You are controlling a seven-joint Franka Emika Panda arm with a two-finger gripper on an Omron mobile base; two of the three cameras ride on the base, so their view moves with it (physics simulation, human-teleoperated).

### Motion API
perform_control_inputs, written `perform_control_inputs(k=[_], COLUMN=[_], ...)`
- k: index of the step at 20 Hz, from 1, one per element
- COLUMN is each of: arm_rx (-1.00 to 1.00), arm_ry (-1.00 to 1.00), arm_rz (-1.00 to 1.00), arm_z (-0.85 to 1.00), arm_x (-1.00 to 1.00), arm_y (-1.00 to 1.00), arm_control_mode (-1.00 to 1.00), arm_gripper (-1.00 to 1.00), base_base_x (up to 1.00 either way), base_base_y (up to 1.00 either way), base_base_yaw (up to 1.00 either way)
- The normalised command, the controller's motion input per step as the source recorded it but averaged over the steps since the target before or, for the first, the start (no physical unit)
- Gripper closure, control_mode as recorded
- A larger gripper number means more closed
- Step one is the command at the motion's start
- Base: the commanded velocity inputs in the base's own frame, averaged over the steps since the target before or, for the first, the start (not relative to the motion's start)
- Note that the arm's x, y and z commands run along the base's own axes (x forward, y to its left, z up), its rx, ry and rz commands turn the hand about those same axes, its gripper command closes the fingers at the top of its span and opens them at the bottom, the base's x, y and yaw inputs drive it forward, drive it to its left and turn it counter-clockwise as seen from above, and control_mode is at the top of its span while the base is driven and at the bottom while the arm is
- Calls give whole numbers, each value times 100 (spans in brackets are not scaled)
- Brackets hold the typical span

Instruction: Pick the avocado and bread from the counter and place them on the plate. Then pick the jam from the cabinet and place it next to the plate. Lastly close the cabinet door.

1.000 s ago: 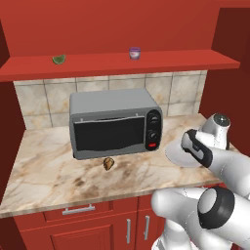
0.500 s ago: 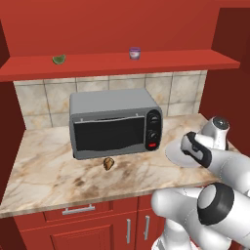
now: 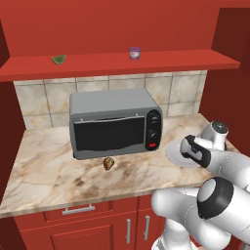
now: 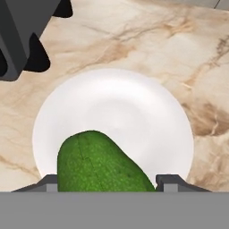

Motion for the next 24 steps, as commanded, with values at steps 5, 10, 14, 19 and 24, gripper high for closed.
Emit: perform_control_inputs(k=[5, 10, 14, 19, 24], arm_rx=[0, 0, 0, 0, 0], arm_ry=[0, 0, 0, 0, 0], arm_rz=[0, 0, 0, 0, 0], arm_z=[-8, -10, -10, -6, -1], arm_x=[2, 2, 0, 0, 0], arm_y=[0, 0, -1, 0, 0], arm_control_mode=[-100, -100, -100, -100, -100], arm_gripper=[100, 100, 100, 100, 100], base_base_x=[0, 0, 0, 0, 0], base_base_y=[0, 0, 0, 0, 0], base_base_yaw=[0, 0, 0, 0, 0])
